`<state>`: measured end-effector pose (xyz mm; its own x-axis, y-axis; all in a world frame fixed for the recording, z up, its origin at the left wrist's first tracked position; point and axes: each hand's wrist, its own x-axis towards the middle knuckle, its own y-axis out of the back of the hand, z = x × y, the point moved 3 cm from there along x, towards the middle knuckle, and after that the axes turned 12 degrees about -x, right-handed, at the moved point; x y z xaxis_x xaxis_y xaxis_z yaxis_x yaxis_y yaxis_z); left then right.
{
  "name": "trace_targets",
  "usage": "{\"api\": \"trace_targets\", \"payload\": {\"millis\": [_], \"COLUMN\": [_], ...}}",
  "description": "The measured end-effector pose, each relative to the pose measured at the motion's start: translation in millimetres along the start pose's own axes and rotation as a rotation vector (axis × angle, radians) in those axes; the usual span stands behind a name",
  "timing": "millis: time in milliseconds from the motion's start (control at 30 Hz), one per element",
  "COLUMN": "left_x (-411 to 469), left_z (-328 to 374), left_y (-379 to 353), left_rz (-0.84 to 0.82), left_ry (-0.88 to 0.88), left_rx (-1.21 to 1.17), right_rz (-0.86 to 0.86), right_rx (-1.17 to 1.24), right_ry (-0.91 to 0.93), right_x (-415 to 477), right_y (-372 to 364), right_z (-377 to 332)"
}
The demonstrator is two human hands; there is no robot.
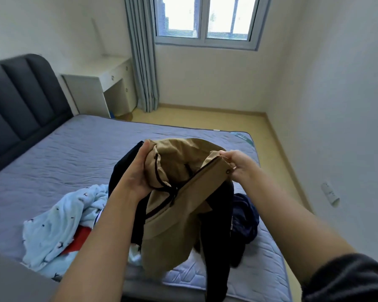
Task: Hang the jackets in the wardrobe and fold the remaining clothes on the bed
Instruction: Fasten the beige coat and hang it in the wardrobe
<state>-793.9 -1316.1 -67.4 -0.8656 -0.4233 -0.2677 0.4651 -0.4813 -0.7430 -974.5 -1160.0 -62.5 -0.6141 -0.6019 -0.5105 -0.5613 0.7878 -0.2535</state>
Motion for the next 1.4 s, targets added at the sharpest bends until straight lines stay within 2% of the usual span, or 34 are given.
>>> {"api": "trace_targets", "payload": {"millis": [67, 167, 300, 467, 567, 733, 867, 1067, 1167, 1267, 1333, 1400], "left_x": [-1.5, -7.9, -23.1, -37.0, -40.4, -69.7, -114.5, -204.1, -250.9, -314.9, -358.2, -392.6], "left_z": [4.6, 10.7, 18.5, 5.3, -19.2, -61.8, -86.8, -103.2, -120.9, -136.1, -150.4, -176.1], "left_y": [14.1, 40.0, 63.5, 45.6, 28.7, 2.4, -27.0, -64.0, -76.2, -77.3, -79.3, -73.7], "left_rz": [0.091, 0.364, 0.604, 0.744, 0.775, 0.896, 1.005, 0.997, 0.992, 1.002, 1.102, 1.306], "left_ry": [0.019, 0.125, 0.184, 0.278, 0.274, -0.066, -0.292, -0.648, -0.813, -1.054, -1.153, -1.156], "left_rx": [0.025, 0.152, 0.25, 0.534, 0.562, 0.049, -0.199, -0.319, -0.341, -0.366, -0.383, -0.471], "right_rz": [-0.001, -0.043, -0.209, -0.31, -0.379, -0.514, -0.661, -0.818, -0.935, -1.089, -1.141, -1.164], "right_rx": [0.07, 0.192, 0.173, 0.046, -0.063, -0.139, -0.207, -0.309, -0.389, -0.46, -0.588, -0.732], "right_ry": [0.041, 0.071, 0.064, 0.128, 0.149, 0.15, 0.141, 0.089, -0.008, -0.022, 0.038, 0.063], "right_x": [-4.8, -7.6, -12.9, -17.4, -20.5, -18.9, -27.1, -77.8, -113.5, -147.1, -170.5, -196.4], "right_y": [-5.9, -20.3, -42.8, -36.5, -20.6, 14.4, 14.7, -30.7, -48.4, -68.3, -85.0, -95.6], "right_z": [-2.3, -6.4, -9.0, -22.1, -29.8, -38.1, -41.3, -27.9, -4.6, 11.4, 32.7, 73.0]}}
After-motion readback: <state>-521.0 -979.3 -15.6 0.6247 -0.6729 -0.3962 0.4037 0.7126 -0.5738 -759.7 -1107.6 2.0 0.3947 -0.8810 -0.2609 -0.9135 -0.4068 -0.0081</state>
